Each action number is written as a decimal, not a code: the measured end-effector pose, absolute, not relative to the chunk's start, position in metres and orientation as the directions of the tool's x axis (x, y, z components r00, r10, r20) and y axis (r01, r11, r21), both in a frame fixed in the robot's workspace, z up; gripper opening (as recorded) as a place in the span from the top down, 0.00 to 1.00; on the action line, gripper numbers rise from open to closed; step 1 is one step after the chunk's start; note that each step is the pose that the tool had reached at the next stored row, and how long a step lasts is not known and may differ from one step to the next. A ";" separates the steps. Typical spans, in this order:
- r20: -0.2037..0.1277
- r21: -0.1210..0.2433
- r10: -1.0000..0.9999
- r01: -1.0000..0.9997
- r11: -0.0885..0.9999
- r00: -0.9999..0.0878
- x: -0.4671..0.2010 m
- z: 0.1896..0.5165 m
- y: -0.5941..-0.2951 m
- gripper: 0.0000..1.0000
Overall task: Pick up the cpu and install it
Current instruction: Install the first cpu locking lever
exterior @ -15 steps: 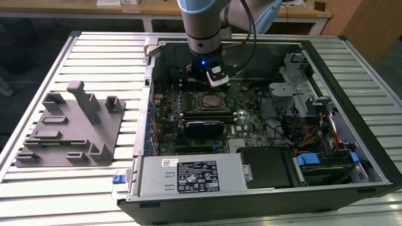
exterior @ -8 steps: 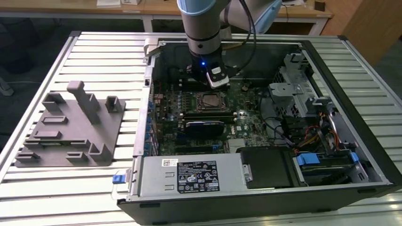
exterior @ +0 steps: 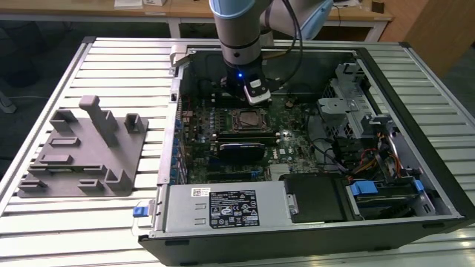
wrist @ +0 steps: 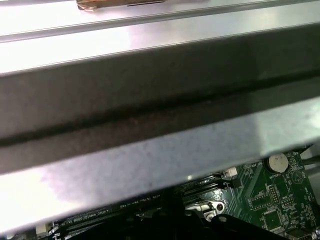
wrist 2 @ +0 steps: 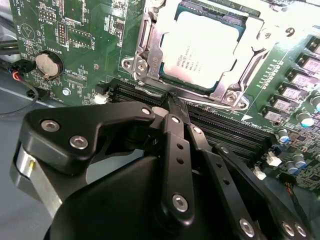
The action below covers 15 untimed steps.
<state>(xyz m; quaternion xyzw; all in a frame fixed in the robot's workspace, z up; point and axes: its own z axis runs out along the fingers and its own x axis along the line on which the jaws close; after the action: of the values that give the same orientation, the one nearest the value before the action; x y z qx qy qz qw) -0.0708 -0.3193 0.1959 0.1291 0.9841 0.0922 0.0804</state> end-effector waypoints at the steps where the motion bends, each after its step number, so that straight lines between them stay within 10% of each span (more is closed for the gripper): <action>1: -0.135 0.202 0.269 0.239 0.950 -0.954 -0.071 0.196 -0.319 0.89; 15: -0.138 0.201 0.270 0.240 0.950 -0.953 -0.071 0.193 -0.320 0.89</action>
<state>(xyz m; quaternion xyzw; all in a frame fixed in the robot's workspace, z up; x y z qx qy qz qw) -0.0708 -0.3199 0.1927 0.1298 0.9839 0.0911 0.0819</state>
